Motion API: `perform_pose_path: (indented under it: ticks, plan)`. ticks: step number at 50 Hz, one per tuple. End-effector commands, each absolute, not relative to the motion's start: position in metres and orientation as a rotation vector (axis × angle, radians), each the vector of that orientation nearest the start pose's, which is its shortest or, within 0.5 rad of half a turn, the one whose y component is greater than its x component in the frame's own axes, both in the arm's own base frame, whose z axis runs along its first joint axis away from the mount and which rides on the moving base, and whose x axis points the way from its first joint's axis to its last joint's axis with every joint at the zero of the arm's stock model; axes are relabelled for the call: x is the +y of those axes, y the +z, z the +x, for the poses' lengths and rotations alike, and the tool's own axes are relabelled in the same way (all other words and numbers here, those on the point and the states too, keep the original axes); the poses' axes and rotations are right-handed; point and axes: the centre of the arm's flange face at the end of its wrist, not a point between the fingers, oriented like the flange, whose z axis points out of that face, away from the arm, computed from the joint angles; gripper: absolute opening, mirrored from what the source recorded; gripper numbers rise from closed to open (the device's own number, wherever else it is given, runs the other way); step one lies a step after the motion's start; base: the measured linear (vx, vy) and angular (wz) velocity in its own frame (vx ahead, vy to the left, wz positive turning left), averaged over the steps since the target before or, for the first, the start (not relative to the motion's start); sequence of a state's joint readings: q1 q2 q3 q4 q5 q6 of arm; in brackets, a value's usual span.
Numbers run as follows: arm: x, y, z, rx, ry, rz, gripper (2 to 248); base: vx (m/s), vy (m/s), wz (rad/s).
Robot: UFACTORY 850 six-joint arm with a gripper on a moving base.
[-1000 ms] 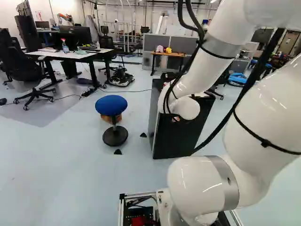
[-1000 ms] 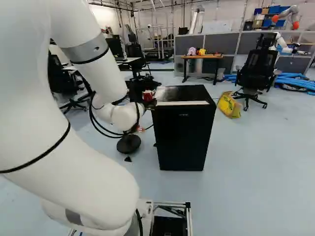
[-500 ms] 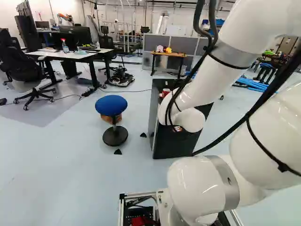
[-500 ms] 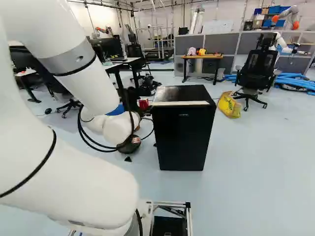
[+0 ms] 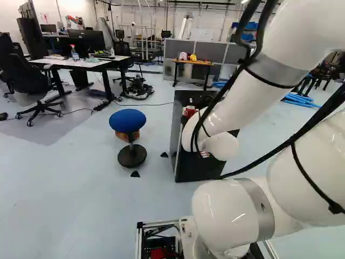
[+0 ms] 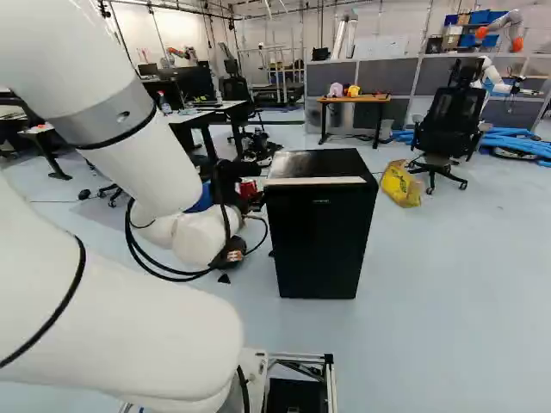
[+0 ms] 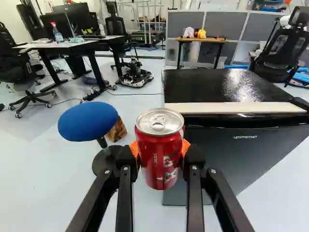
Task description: Grab a drink from the fridge
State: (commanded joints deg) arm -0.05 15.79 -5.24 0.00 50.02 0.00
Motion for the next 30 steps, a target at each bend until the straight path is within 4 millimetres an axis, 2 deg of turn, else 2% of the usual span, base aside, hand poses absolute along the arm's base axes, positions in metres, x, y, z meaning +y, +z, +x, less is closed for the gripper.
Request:
perform_pose_path:
  ticks: [30]
  plan:
    - [0.0000, 0.3656, 0.2703, 0.000, -1.824, -2.558, 100, 0.000, 0.000, 0.000]
